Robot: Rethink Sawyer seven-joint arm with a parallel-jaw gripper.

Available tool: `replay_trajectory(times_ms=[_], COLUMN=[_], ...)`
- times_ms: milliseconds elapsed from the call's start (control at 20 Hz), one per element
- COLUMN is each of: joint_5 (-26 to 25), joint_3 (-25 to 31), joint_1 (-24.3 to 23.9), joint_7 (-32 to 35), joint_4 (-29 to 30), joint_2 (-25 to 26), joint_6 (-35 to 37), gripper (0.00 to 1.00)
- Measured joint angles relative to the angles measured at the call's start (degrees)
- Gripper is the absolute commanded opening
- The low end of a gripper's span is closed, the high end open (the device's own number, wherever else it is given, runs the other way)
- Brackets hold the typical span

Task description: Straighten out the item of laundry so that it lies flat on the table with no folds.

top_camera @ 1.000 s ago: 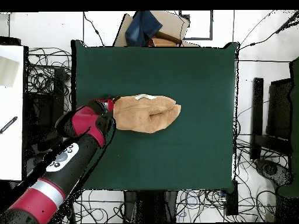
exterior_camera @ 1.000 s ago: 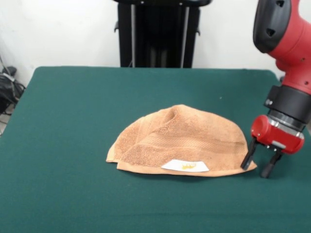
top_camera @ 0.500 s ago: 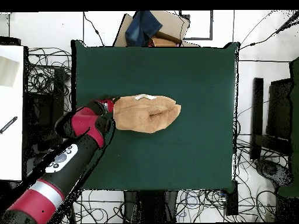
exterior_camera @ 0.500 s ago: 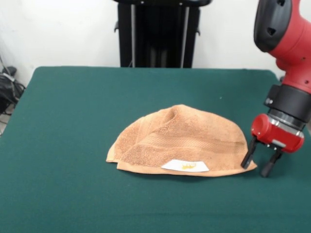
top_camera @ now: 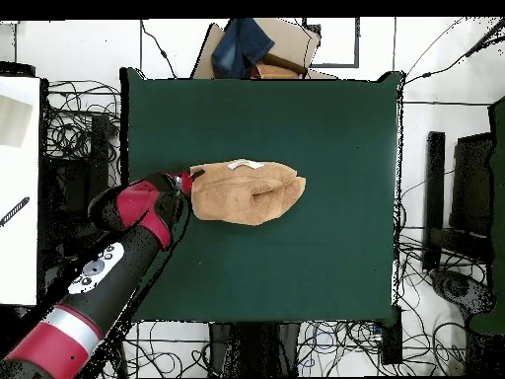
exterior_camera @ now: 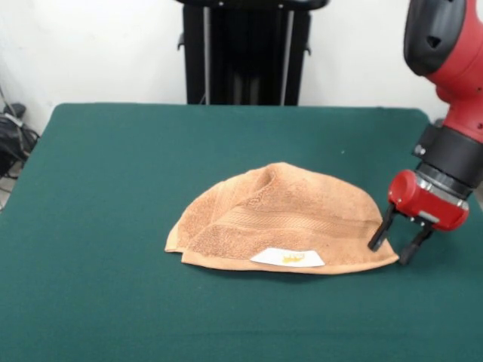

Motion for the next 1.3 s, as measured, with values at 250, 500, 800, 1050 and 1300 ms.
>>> replay_trajectory(times_ms=[250,500,800,1050,1300], joint_5=[0.01,-0.30,-0.96,-0.81,-0.80], joint_3=[-1.85,-2.51,-1.66,-0.49,1.25], joint_1=[0.50,1.11,1.34,1.24,0.62], joint_7=[0.00,0.00,0.13,1.36,1.77], joint_4=[-1.49,-1.47,0.83,3.01,4.90], joint_2=[1.18,1.87,2.34,3.97,4.58], joint_6=[3.59,2.04,-9.79,-24.82,-34.34], gripper=[1.00,1.00,1.00,1.00,1.00])
